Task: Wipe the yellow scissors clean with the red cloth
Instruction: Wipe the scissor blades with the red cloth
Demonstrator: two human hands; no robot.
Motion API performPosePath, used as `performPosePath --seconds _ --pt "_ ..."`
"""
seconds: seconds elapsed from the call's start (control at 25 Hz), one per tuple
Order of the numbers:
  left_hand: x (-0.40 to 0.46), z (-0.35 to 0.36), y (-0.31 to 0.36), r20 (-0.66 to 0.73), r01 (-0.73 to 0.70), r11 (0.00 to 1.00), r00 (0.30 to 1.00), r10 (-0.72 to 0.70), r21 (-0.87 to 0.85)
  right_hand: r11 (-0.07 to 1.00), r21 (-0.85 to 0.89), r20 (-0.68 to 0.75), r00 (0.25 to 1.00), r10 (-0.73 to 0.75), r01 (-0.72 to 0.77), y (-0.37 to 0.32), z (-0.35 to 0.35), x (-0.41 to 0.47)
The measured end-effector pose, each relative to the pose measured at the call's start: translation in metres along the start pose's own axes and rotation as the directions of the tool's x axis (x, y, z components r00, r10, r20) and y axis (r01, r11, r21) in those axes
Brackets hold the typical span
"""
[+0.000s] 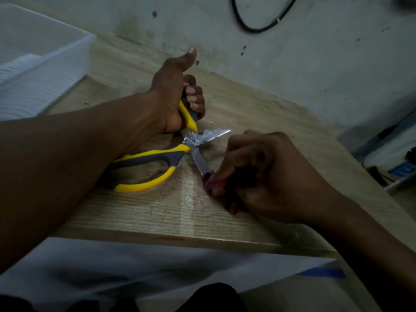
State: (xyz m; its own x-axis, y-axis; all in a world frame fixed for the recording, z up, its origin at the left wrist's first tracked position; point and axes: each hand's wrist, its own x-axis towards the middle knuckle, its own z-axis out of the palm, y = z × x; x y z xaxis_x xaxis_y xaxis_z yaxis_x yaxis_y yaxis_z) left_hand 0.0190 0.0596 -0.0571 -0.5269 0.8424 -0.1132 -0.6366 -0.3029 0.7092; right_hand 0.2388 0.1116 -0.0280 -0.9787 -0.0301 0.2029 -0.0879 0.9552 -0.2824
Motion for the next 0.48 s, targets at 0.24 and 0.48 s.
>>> performPosePath --seconds 0.24,0.48 --pt "-0.002 -0.004 0.005 -0.020 -0.018 0.999 1.000 0.018 -0.037 0.996 0.061 -0.160 0.984 0.078 -0.069 -0.003 0.014 0.029" --pt "-0.002 -0.004 0.003 -0.010 -0.017 1.000 1.000 0.017 -0.022 0.988 0.106 -0.054 0.991 0.122 -0.116 -0.004 0.007 0.031"
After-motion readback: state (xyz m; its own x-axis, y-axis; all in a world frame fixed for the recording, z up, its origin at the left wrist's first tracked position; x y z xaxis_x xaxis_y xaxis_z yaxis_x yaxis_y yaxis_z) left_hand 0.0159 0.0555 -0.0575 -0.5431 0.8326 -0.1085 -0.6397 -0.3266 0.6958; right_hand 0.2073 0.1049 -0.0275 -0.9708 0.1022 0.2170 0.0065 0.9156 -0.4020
